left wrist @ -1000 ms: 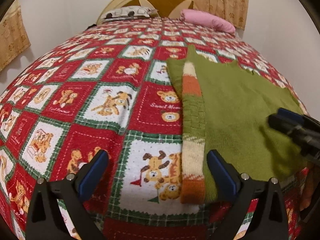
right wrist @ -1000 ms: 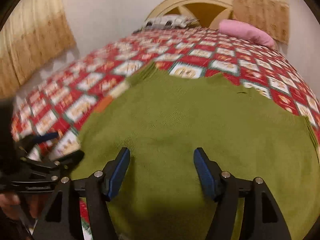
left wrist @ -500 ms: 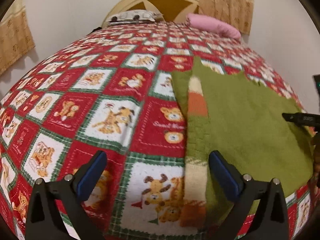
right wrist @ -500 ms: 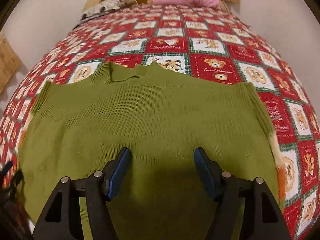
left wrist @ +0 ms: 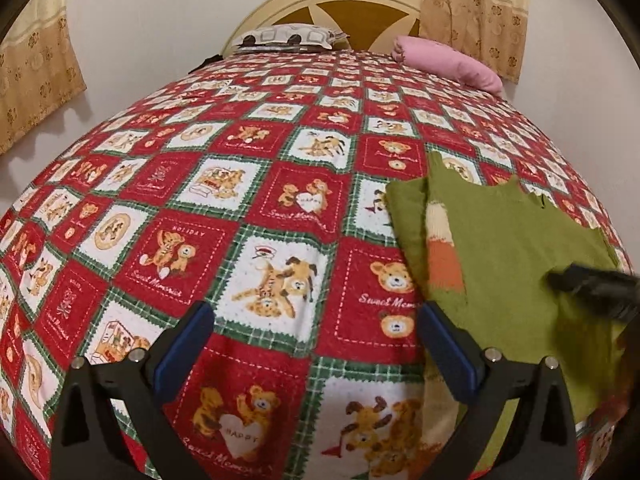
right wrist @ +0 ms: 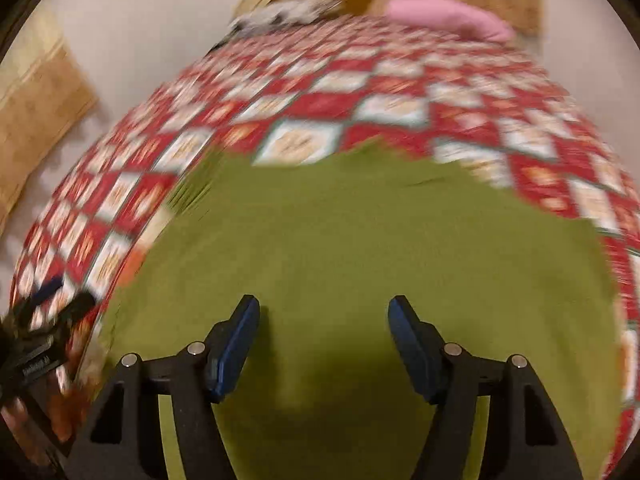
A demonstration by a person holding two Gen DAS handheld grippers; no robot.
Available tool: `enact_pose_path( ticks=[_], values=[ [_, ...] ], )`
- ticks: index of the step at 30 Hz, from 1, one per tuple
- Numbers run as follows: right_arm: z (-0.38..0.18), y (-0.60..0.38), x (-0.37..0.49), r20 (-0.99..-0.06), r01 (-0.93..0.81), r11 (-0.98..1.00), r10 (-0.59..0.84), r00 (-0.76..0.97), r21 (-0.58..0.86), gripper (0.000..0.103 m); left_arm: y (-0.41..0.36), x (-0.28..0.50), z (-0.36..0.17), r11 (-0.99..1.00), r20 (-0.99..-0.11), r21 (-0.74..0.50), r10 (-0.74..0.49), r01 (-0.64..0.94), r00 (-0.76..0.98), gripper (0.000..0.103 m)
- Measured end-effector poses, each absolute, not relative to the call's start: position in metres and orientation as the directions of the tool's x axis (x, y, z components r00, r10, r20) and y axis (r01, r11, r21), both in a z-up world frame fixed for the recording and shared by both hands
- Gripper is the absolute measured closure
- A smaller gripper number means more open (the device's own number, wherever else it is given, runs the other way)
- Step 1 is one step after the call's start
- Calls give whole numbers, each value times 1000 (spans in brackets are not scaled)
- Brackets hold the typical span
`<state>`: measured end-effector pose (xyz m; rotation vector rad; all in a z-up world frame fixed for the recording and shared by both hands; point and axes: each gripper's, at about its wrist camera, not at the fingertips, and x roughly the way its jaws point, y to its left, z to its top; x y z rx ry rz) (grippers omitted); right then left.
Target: Fold small clothes
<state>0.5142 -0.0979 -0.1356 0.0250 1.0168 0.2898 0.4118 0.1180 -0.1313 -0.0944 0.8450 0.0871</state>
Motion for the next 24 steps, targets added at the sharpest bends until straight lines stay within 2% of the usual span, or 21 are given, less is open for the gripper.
enact_pose_path(
  ticks=[4,9,16,21,24],
  values=[
    [-151,-72,527,-829,-238,970,167,535,42,31,115,415,-131,996,-757,-45,20,-83,653,0],
    [-148,-81,535,-819,-209,974,190,541,88,30,127,426,-129,992,-775,-100,-28,-78,631,0],
    [-116,-85,461,-734,-269,957,259,627,108,30,132,436,-123,994,-774,-84,-19,-73,633,0],
    [-103,-59,400,-674,-368,929,294,677,37,30,121,453,-121,996,-774,-81,-44,-30,632,0],
    [-107,-27,374,-655,-437,897,290,698,-70,30,113,464,-122,990,-777,-142,-111,0,619,0]
  ],
)
